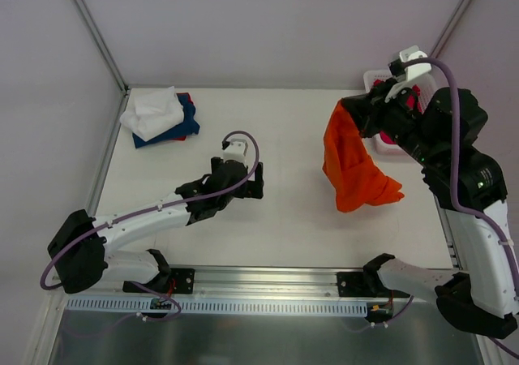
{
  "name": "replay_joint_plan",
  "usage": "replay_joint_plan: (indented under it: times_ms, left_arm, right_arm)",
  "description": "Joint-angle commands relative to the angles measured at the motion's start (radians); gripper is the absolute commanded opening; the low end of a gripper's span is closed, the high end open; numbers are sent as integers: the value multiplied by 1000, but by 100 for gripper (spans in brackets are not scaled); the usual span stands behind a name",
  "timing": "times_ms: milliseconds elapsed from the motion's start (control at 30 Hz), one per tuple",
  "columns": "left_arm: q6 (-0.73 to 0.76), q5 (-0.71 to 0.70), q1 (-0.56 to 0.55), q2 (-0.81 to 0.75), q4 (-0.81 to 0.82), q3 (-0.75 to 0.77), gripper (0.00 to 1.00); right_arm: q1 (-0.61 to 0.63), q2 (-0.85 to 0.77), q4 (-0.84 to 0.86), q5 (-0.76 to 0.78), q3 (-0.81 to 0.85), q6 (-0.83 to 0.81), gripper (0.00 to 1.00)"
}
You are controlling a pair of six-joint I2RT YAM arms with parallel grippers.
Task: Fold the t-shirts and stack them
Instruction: Flatten the tshirt out
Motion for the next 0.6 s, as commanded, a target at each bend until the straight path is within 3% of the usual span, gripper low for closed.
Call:
replay_joint_plan:
  times_ms: [0, 233, 333, 400, 500, 567]
  left_arm:
    - [28, -25, 13, 25, 24, 48, 99]
    - [2, 7, 13, 58, 27, 48, 99]
    - [-6, 22, 13, 62, 27, 51, 99]
    - [-9, 29, 13, 64, 27, 53, 99]
    - [-12, 45, 13, 65, 27, 56, 99]
    - [-13, 55, 13, 70, 28, 59, 99]
  right_arm:
    - [32, 8, 13, -78, 113, -40, 0]
    - [32, -283, 258, 24, 58, -71, 0]
    - [32, -455, 537, 121, -101, -22, 0]
    - [31, -512, 605, 150, -173, 35, 0]
    - [29, -485, 601, 69, -212, 118, 0]
    - [28, -363, 506, -71, -143, 178, 0]
